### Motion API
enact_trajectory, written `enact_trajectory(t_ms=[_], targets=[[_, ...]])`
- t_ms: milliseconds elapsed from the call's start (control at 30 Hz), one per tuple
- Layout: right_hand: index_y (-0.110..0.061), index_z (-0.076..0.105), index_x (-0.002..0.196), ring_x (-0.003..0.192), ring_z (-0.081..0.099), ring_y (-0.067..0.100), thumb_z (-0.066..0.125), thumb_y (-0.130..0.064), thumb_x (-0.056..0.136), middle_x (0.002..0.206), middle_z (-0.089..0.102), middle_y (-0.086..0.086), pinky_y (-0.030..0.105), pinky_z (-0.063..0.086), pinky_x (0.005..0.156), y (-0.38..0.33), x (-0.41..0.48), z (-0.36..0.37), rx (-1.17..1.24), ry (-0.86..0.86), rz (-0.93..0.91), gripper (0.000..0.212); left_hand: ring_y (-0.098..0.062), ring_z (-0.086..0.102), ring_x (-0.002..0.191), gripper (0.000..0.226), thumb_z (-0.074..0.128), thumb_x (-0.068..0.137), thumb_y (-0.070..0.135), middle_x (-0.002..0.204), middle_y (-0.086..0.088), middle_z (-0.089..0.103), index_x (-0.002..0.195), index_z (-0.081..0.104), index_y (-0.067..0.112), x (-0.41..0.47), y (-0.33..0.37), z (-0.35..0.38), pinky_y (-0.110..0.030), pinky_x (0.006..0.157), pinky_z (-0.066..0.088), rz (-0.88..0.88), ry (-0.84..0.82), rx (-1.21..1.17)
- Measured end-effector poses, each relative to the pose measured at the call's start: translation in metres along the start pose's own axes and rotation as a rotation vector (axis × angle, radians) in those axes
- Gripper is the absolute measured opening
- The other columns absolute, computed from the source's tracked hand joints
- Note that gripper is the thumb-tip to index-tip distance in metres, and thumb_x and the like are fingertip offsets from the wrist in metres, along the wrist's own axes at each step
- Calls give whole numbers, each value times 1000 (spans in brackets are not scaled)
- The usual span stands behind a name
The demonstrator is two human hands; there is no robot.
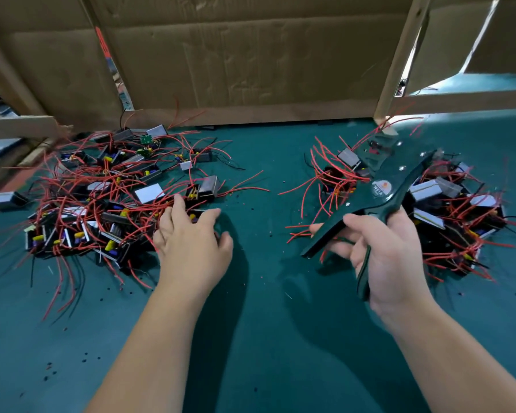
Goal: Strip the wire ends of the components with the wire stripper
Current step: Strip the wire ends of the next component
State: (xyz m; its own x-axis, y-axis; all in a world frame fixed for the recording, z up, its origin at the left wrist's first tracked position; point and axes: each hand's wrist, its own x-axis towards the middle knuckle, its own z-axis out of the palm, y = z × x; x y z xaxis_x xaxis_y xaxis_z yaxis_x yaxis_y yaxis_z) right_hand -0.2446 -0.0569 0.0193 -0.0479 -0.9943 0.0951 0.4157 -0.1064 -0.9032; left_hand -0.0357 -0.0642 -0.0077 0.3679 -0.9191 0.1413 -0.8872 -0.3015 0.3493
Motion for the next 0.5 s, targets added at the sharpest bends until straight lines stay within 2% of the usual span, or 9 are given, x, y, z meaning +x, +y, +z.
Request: enact_trajectory(t_ms=[100,200,300,400,500], targets=[[-13,50,104,76,68,44,47,-2,79,83,66,-1,53,57,68,0,0,-2,103,-15,49,27,-33,21,134,46,58,87,37,157,-9,18,132,50,41,2,-2,-3,-43,107,19,13,23,10],[-11,49,111,74,66,43,44,-1,79,91,63,6,53,57,70,-2,0,-1,150,-45,61,33,-30,24,132,44,55,89,37,153,-7,30,132,51,40,3,0,-3,-43,105,19,28,35,8],[-8,52,116,73,66,42,48,-9,73,90,66,14,48,57,68,-4,0,1,218,-168,165,44,-30,21,133,43,54,89,38,154,-9,27,131,53,32,3,1,0,-43,105,17,21,10,59],[-7,54,120,71,67,39,48,-19,72,86,67,12,47,57,66,-2,-3,3,291,-291,345,50,-31,18,133,45,55,88,39,155,-13,20,132,51,31,2,2,2,-42,105,16,1,-9,57],[-3,56,115,69,67,40,47,-20,71,82,66,13,47,57,63,2,-5,6,349,-295,452,48,-28,25,125,41,55,86,42,143,-5,37,127,54,38,3,-1,1,-41,102,15,7,38,45]])
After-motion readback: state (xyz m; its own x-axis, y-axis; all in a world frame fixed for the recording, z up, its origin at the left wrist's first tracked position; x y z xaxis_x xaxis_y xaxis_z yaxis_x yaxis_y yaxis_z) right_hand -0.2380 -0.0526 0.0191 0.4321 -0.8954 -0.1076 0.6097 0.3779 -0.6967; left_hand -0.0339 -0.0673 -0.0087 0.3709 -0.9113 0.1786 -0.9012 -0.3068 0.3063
